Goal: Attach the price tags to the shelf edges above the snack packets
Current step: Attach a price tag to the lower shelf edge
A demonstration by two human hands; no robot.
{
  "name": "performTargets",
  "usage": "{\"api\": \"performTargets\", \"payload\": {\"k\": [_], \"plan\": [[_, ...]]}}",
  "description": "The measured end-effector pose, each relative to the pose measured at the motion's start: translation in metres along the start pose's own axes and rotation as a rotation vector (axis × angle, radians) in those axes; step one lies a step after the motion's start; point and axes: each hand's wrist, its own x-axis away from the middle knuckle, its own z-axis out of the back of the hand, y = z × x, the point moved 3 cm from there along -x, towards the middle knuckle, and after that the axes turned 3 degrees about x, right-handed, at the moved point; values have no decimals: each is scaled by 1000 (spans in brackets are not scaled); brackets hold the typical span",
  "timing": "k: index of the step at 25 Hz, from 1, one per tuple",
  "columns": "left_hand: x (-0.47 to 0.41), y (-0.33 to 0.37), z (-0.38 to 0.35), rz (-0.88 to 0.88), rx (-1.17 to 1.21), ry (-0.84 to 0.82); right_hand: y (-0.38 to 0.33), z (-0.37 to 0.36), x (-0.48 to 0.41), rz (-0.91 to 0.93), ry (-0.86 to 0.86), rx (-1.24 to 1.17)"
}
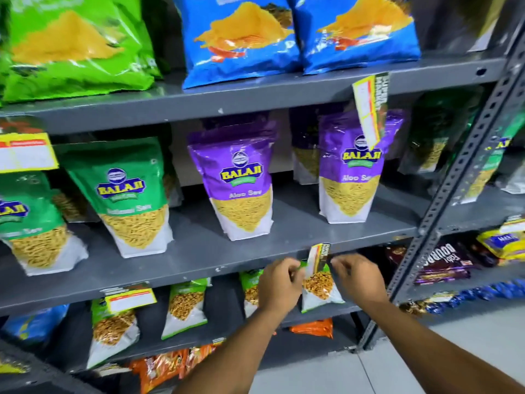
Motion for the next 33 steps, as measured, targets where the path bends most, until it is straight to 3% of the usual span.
{"api": "performTargets", "payload": {"k": [3, 8, 11, 15, 18, 22, 28, 33], "plan": [[-31, 52, -9, -184, -215, 26, 38, -29, 7, -142, -171, -187], [-71, 70, -40, -227, -580, -263, 37, -65, 6, -512, -343, -850], [-82, 70, -48, -234, -641, -336, 25, -72, 2, -572, -468, -1059], [-88, 63, -50, -182, -531, -292, 20, -81, -4, -693, -513, -1180], [-85, 59, -53, -192, -508, -227, 32, -84, -3, -712, -383, -1170], [-67, 44, -59, -207, -480, -96, 58, -64, -8, -540, -203, -1141], [-28, 22, -69, 177, -51, 62, 80, -37, -25, -341, -156, -798], [-39, 25, -75, 360, -34, 68, 75, -23, -42, -306, -140, -536]]}}
